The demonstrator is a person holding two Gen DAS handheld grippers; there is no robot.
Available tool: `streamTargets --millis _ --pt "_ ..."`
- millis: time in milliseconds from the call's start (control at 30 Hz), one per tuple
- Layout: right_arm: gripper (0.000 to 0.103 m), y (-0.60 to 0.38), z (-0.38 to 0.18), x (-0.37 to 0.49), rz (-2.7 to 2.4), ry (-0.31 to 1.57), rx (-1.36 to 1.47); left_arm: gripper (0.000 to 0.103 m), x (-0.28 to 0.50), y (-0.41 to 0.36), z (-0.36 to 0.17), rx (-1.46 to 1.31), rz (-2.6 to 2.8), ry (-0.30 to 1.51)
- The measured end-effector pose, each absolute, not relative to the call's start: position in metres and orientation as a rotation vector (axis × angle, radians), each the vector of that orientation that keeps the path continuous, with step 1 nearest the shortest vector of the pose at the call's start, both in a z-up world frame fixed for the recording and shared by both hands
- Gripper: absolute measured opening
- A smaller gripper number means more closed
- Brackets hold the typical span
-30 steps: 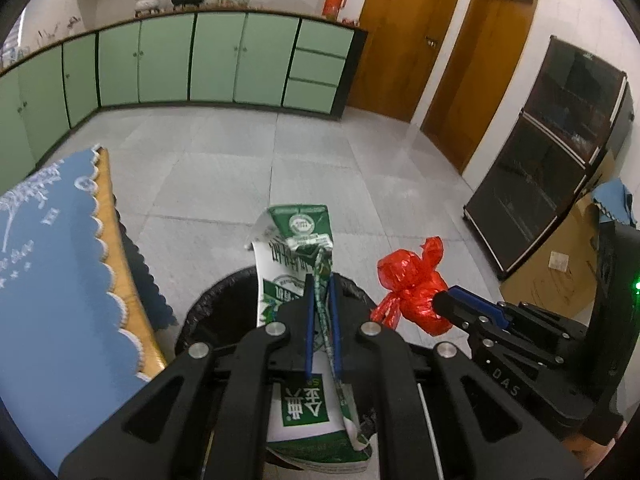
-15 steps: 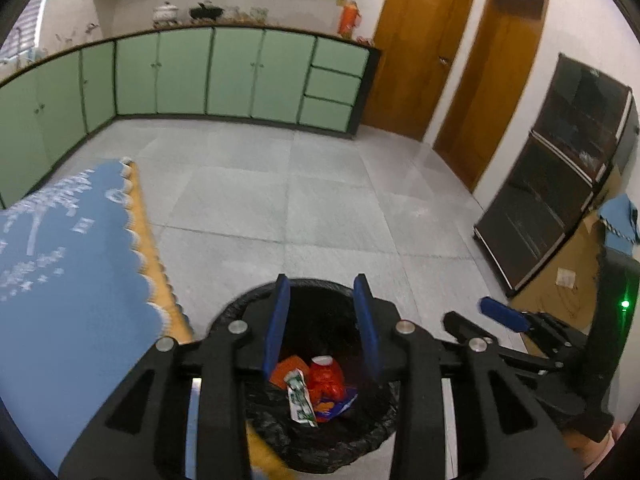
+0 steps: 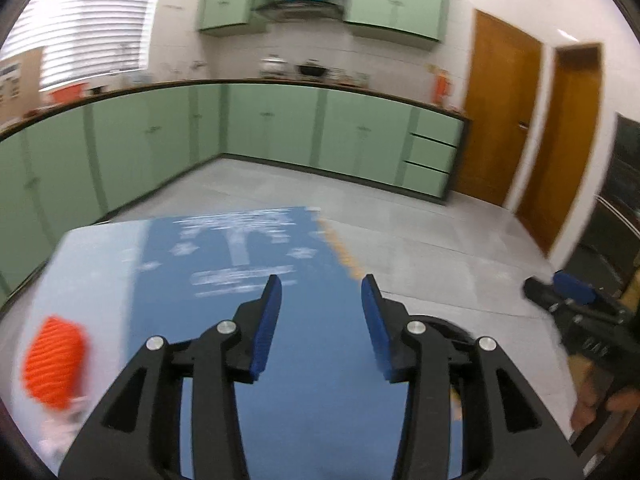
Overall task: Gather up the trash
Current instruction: 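Move both tools back over the table toward the tissue and foam net, then grasp the white tissue under the orange foam net with the left tool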
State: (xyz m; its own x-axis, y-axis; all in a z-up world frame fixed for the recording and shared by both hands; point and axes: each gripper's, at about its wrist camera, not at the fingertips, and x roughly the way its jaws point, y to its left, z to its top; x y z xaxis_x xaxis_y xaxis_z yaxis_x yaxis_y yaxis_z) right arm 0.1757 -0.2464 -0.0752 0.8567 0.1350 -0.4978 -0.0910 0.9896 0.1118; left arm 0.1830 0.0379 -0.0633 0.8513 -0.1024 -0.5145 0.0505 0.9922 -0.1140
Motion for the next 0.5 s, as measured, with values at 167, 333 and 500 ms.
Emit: streamTargets --millis 167,333,500 --pt "0.081 -0.179 -0.073 0.176 0.235 0.511 0.076 0.041 0.149 0.113 -0.067 -0.096 0.093 0.538" --pt "0.081 -0.103 -0.079 0.170 0.341 0.502 0.027 0.041 0.108 0.175 -0.079 -0.113 0.222 0.562" --pt "0.081 -0.048 -0.091 0.157 0.413 0.513 0.004 0.046 0.076 0.209 -0.099 -0.127 0.266 0.601"
